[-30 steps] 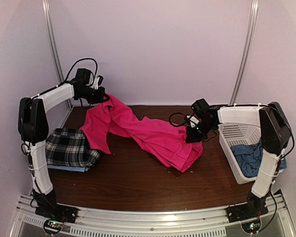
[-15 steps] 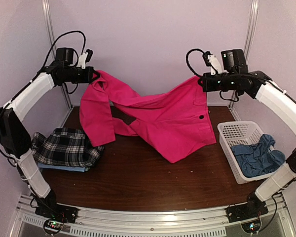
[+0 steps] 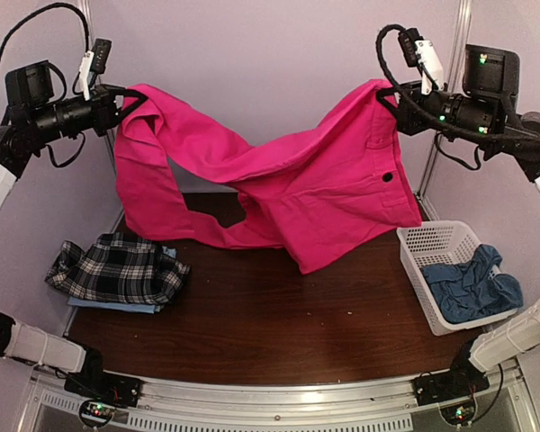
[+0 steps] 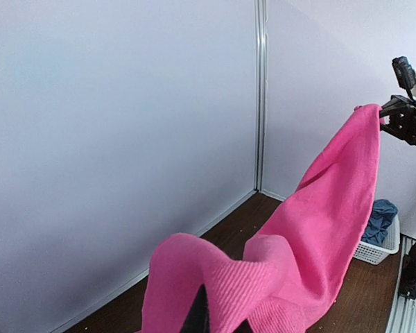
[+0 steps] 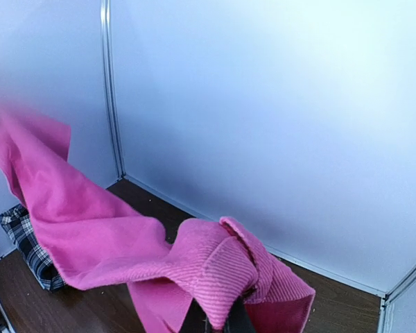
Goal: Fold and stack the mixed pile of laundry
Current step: Flatten out the crumpled trousers at the center of the board.
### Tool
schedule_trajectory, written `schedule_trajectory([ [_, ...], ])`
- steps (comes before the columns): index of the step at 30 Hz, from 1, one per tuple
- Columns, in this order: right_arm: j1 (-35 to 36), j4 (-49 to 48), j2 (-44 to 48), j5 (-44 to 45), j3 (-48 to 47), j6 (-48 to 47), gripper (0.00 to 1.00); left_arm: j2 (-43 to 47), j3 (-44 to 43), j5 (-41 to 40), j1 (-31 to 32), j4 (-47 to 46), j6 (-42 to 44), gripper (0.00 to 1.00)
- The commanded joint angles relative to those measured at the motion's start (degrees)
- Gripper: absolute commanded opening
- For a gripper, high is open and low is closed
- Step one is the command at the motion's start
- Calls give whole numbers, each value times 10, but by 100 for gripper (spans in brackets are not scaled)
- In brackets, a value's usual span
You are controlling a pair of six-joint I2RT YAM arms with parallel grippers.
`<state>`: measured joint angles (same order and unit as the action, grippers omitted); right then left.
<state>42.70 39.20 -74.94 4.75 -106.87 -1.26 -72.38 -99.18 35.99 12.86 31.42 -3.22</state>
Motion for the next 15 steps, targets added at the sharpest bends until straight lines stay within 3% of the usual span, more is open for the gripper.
schedule_trajectory([
  [1, -10, -11, 0, 65, -4, -8, 0, -27, 1, 22, 2, -30, 13, 0],
  [5, -114, -34, -31, 50, 8, 32, 0, -143, -73, -14, 2, -29, 11, 0],
  [8, -200, -82, -95, 59, 26, 49, 0, -281, -165, -80, -3, -49, -40, 0],
  [10, -253, -109, -173, 53, 20, 78, 0, -397, -257, -132, -14, -59, -108, 37],
  [11, -273, -98, -220, 32, -6, 90, 16, -446, -293, -158, -22, -69, -148, 52],
  [13, -298, 1, -341, 24, -134, 130, 62, -514, -337, -159, -48, -86, -238, 81],
  [15, -304, 133, -444, 9, -322, 159, 74, -548, -383, -153, -59, -51, -258, 91],
])
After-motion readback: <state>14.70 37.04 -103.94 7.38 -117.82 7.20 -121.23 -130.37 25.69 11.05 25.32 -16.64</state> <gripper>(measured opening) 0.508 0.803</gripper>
